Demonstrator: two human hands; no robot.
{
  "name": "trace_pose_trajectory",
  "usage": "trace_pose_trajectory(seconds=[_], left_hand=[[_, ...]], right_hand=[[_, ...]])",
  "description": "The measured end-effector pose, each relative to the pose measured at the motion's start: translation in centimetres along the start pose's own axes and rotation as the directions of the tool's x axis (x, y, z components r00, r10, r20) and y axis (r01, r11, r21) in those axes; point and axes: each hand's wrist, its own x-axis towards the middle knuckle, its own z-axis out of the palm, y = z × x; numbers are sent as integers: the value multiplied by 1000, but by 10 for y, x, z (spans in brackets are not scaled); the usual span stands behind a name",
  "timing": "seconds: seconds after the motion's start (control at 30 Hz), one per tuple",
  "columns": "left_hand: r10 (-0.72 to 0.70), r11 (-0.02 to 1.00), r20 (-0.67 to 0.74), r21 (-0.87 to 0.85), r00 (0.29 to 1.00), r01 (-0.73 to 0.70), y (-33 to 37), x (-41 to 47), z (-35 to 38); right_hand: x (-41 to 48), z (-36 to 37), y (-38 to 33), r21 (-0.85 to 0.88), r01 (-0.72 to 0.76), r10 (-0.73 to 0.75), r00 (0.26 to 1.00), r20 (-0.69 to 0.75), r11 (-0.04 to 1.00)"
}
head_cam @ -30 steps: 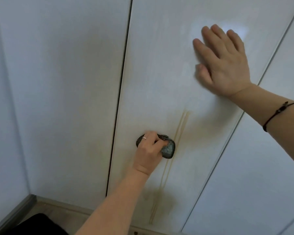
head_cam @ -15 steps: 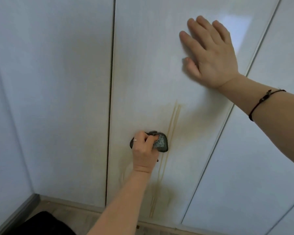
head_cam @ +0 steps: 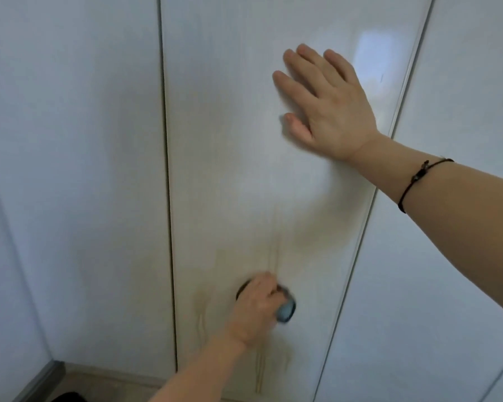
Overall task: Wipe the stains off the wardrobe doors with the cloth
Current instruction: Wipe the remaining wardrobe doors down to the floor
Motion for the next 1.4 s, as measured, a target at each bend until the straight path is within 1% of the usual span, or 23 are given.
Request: trace_pose_trajectory(seconds=[0.03, 0.1, 0.17, 0.23, 0.3, 0.37, 0.43, 0.5, 0.53, 0.6, 0.67, 0.73, 0.83, 0.87, 0.93, 1.0, 1.03, 1.07, 1.13, 1.2, 1.27, 1.33, 1.4], left_hand=[[24, 1000, 107, -16, 994, -22, -2, -14, 4], [-24, 998, 108, -58, 994, 30, -9, 19, -12], [-88, 995, -185, -71, 979, 75, -13, 99, -50], [-129, 992, -507, -56, 853, 117, -25, 178, -83], [-169, 984, -638, -65, 751, 166, -30, 201, -88], [-106, 993, -546, -7, 831, 122, -24, 158, -65], [-76, 993, -284, 71, 956, 100, -15, 82, -37], [-118, 987, -33, 107, 992, 121, -9, 22, -24], [-103, 987, 19, 128, 994, 100, -10, 14, -24], [-50, 984, -18, 169, 999, 52, -14, 40, -40], [-72, 984, -194, 145, 978, 101, -14, 104, -71], [-116, 977, -434, 112, 893, 181, -14, 180, -97], [-83, 982, -547, 96, 833, 161, 2, 214, -84], [-19, 988, -490, 125, 872, 92, 5, 192, -65], [95, 985, -181, 160, 979, -66, 14, 115, -26], [126, 974, 183, 164, 975, -157, 21, 43, -3], [148, 967, 280, 160, 948, -199, 24, 31, -2], [203, 952, 275, 168, 940, -255, 22, 37, -4], [262, 929, 129, 234, 957, -286, 24, 87, -28], [184, 946, -186, 301, 965, -122, 21, 163, -62], [33, 955, -447, 278, 894, 103, 14, 221, -86], [11, 960, -525, 244, 851, 137, 18, 222, -78], [122, 975, -406, 221, 906, -33, 27, 180, -47]], right_hand=[[1, 0, -1, 1, -1, 1, 1000, -11, 1000], [5, 0, -1, -3, -12, 12, 1000, -17, 1000], [5, -1, 1, -13, -13, 13, 1000, 4, 1000], [2, -1, 3, -37, -15, 17, 999, 39, 999], [2, 0, 2, -29, -13, 14, 998, 53, 999], [1, 0, 3, -18, -9, 10, 998, 60, 1000], [0, -2, 5, -8, -18, 18, 998, 53, 1000], [1, -4, 1, 2, -28, 28, 999, 25, 1000], [1, -4, -1, -3, -30, 30, 999, 18, 1000], [3, -6, -2, -16, -26, 27, 999, 20, 1000], [3, -8, -2, -28, -20, 21, 999, 35, 999], [4, -8, 1, -37, -15, 17, 998, 58, 999], [0, -4, 2, -12, -4, 4, 998, 61, 1000], [-1, -4, 3, -4, -5, 5, 998, 60, 1000], [-2, -6, 5, 24, -15, 13, 997, 79, 1000], [-3, -9, 1, 33, -24, 21, 997, 77, 999], [-2, -10, -1, 31, -19, 17, 998, 57, 999], [-1, -9, -1, 29, -10, 9, 999, 52, 1000], [1, -13, 3, 38, 1, -4, 997, 75, 999], [0, -11, 4, 45, -5, 1, 995, 96, 999], [0, -10, 5, 87, -5, -1, 997, 77, 996], [0, -12, 11, 179, -1, -22, 992, 125, 984], [0, -24, 14, 261, -22, -39, 974, 225, 965]])
